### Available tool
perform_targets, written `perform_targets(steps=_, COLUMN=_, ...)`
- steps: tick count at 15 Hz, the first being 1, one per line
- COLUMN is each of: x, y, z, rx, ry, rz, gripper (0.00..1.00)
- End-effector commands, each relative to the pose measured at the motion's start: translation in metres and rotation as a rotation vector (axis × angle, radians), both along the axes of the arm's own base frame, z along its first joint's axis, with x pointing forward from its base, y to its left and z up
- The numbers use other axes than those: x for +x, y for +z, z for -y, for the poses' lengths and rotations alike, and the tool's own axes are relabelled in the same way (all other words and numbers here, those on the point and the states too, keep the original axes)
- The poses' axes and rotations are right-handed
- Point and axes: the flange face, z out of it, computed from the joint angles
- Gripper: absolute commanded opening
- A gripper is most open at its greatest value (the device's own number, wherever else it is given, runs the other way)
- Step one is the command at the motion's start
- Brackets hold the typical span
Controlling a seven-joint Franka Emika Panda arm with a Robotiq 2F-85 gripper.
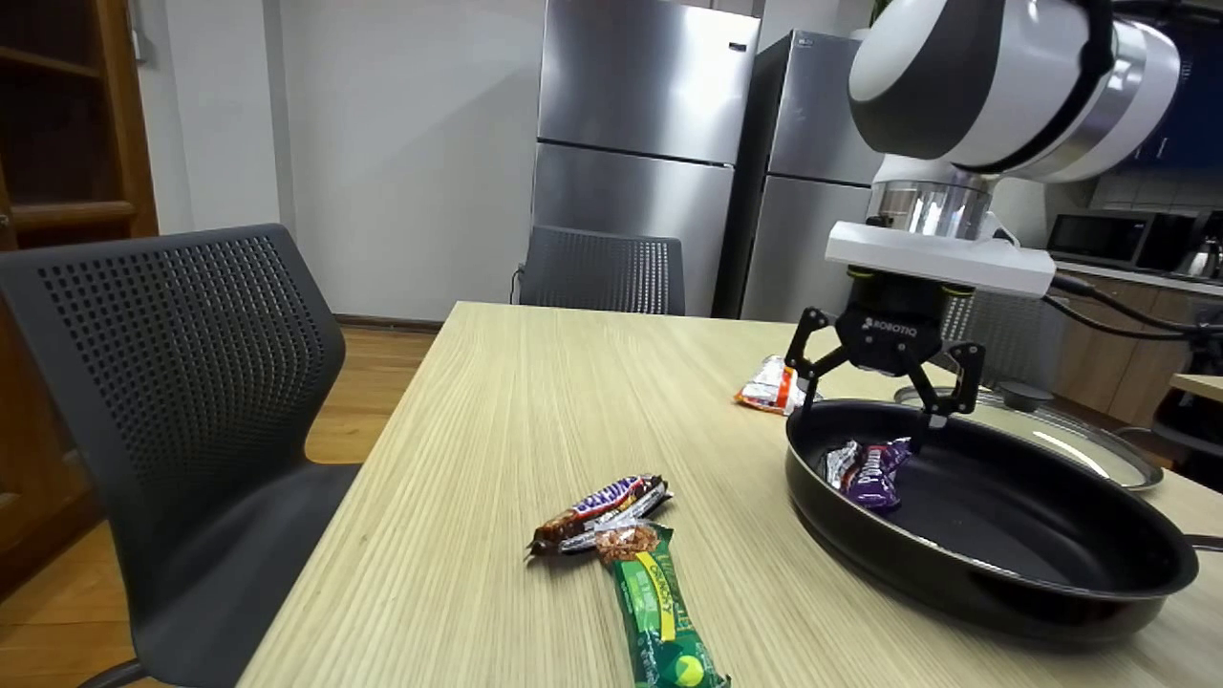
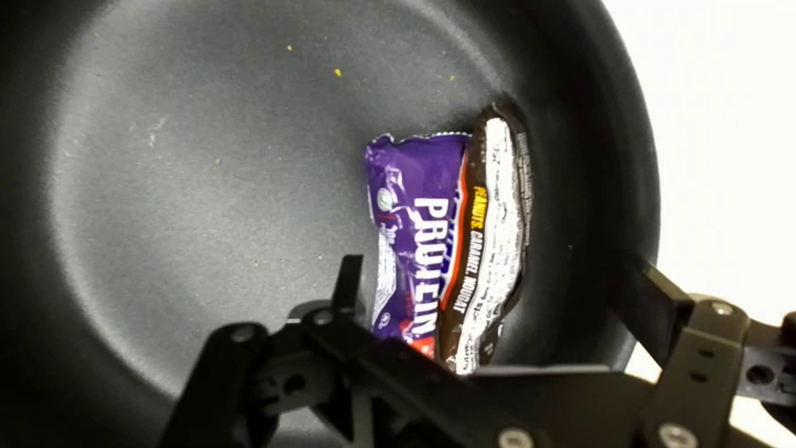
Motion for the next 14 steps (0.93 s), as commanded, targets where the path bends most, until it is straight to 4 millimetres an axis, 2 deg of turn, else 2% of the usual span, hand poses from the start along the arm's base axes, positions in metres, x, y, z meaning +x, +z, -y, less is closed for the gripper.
perform_targets(steps=1, x=-0.007, y=0.024, z=-0.029, rx=-0.002, ry=0.009, rz=0.034, gripper=1.0)
perform_targets(steps=7, x=-0.005, y=0.04, z=-0.091, rx=-0.013, ry=0.035, rz=0.057, gripper=1.0)
perform_targets(steps=14, x=-0.006, y=0.047, z=-0.16, rx=-0.027, ry=0.066, rz=0.063, gripper=1.0)
